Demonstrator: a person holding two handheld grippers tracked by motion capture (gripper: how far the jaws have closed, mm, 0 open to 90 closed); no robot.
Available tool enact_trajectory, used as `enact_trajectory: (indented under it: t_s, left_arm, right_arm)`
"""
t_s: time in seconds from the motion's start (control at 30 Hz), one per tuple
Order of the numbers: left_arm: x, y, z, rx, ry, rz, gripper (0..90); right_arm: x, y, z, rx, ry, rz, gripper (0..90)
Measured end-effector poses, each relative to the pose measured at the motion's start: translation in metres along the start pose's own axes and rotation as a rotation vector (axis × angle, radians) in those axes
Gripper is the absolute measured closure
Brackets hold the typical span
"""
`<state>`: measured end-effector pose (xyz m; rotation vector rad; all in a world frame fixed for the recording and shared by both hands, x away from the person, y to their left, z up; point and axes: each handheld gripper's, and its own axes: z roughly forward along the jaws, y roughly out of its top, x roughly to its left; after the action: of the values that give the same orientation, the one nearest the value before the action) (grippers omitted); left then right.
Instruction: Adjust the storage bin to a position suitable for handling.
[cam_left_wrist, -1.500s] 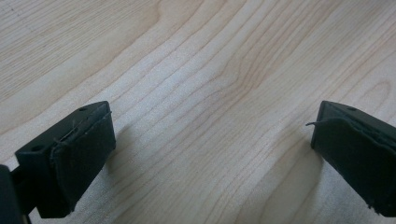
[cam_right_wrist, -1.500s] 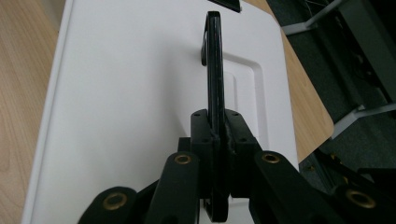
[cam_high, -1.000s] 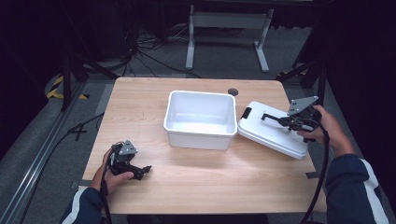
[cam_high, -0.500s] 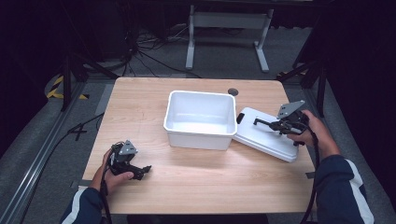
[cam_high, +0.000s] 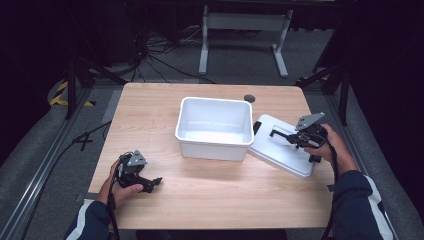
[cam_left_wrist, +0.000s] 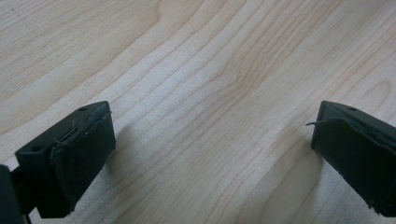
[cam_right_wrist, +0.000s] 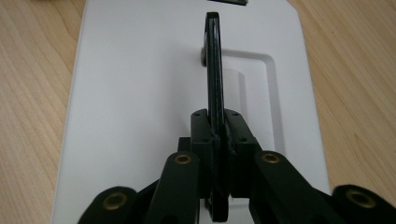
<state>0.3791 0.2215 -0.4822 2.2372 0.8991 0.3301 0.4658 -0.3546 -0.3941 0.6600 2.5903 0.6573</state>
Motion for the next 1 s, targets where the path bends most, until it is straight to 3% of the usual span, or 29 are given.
enact_trajectory:
  t_s: [0.4,0.73,1.0]
  left_arm:
    - [0.0,0.0,0.0,0.0,-0.001,0.001,0.2]
    - [0.0,0.0,0.0,0.0,-0.001,0.001,0.2]
    - [0.001,0.001,0.001,0.001,0.002,0.006,0.1]
  right_arm:
    - [-0.002,-0.008,-0.003,-0.012,-0.012,0.036,83.6]
    - [-0.004,-0.006,-0.004,-0.012,-0.023,0.038,82.4]
    - [-0.005,-0.008,-0.014,-0.076,-0.041,0.068,76.2]
